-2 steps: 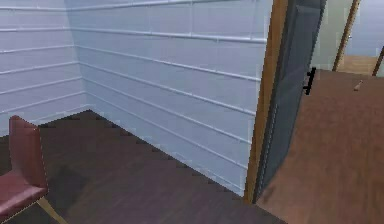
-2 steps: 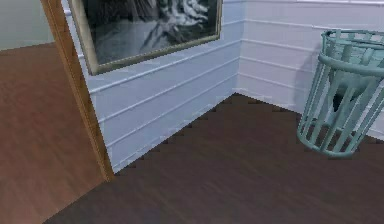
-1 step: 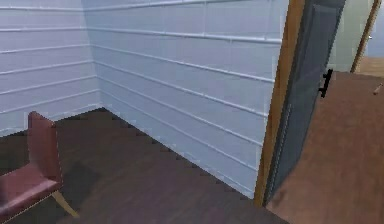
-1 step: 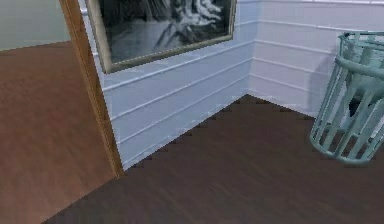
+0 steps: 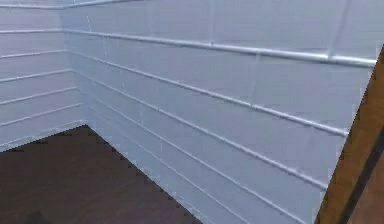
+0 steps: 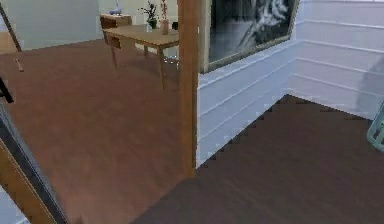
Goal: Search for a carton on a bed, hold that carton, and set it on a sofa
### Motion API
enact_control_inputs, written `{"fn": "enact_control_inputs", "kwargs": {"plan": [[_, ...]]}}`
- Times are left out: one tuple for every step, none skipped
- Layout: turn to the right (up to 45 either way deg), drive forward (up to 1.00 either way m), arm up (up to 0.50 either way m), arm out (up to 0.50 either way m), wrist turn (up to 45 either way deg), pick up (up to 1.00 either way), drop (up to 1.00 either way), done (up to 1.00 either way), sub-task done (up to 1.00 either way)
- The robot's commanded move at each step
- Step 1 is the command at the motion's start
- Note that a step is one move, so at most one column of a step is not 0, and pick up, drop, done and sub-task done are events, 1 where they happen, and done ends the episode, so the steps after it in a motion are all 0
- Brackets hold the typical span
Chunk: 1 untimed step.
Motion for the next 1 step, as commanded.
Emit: {"fn": "enact_control_inputs", "kwargs": {"plan": [[-18.0, 0.0, 0.0, 0.0, 0.0, 0.0, 0.0, 0.0, 0.0]]}}
